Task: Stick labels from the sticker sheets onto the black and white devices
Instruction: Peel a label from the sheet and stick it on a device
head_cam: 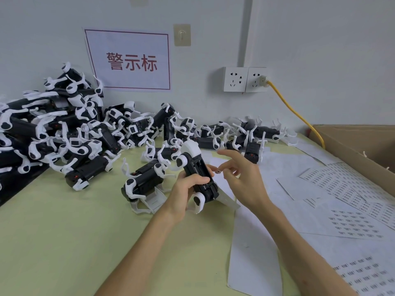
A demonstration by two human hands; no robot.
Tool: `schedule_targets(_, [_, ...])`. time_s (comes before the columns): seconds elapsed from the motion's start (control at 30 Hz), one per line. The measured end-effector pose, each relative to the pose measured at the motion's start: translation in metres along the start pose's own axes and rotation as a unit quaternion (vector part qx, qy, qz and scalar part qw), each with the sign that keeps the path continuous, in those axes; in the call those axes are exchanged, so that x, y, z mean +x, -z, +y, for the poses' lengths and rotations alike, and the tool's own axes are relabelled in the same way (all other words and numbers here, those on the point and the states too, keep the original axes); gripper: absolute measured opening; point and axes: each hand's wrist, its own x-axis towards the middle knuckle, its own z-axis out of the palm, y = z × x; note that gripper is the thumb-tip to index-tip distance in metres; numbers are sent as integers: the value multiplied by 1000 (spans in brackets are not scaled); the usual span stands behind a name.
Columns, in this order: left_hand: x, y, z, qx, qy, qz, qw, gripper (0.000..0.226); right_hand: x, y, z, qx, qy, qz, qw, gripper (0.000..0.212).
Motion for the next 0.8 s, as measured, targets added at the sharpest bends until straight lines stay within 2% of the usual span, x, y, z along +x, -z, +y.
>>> schedule_targets(0.1, [0, 1, 0, 3, 2, -7, 1000, 27, 1, 0, 0, 2, -13, 2, 1000, 49])
schedule_targets(0.23, [0, 2, -1, -31, 17, -15, 999, 16, 2, 2, 0, 22, -67, 12, 997, 42])
schedule_targets(0.33, [2, 4, 1, -120, 19, -15, 993, 16, 5, 7, -2, 75, -122, -24, 989, 27])
schedule_targets(0.43, [2, 6, 5, -153, 7, -10, 988, 17, 7, 10, -3, 145, -160, -78, 973, 21])
schedule_targets(0.6, [1, 5, 7, -148, -1, -14, 989, 17, 7, 9, -5, 198, -162, -72, 964, 4])
schedule_targets(0.8, [0, 5, 8, -159, 8, -9, 987, 18, 7, 11, -7, 203, -158, -42, 965, 7])
